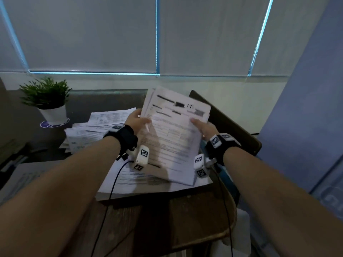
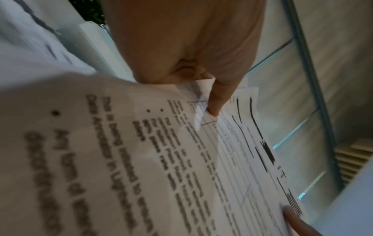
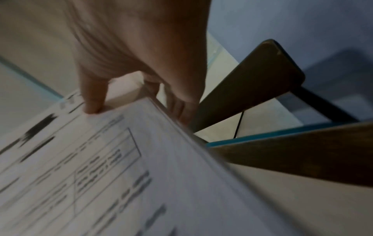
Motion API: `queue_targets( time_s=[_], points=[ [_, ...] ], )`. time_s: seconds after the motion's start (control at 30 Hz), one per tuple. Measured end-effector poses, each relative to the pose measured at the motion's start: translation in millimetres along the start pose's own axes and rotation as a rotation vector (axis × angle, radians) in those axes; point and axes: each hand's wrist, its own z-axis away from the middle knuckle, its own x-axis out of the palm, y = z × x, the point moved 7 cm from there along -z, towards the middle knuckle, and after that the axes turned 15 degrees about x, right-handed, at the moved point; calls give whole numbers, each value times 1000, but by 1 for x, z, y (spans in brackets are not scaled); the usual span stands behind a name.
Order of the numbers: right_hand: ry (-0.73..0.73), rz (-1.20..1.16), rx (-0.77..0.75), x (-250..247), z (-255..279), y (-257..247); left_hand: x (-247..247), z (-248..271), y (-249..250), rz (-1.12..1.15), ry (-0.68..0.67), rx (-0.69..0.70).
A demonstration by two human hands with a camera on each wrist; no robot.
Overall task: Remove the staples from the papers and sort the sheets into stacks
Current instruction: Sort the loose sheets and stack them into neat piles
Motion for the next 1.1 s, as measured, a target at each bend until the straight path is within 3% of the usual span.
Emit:
queue_targets(
  time_s=[0.1, 0.23, 0.33, 0.4, 0.5, 0.57, 0.7, 0.83, 0.9, 1.0, 1.1],
  points=[
    [-237, -119, 8, 23, 24, -37, -11, 3, 43, 77, 92, 81],
    [-184, -168, -243, 39, 69, -101, -28, 13, 117, 38, 213, 275],
    [-171, -116, -378, 50, 105, -118, -37, 30, 140, 59, 282, 346],
    [-194, -76, -382, 50, 116, -104, -40, 45, 130, 89, 331, 323],
    [-329, 138, -206, 52, 113, -48, -39, 70, 87, 122, 349, 188],
    [-301, 212, -114, 52, 108, -21, -35, 79, 66, 64, 333, 128],
    [-75, 115, -203, 54, 105, -33, -33, 79, 77, 48, 412, 138],
    [-95, 109, -299, 60, 117, -65, -37, 76, 110, 12, 440, 279],
    [-101, 119, -298, 57, 117, -60, -35, 80, 100, 26, 440, 254],
    [-173, 144, -102, 54, 114, -10, -18, 92, 61, 28, 339, 62],
    [-157, 129, -69, 55, 113, 14, 3, 99, 57, -56, 224, 42]
  ],
)
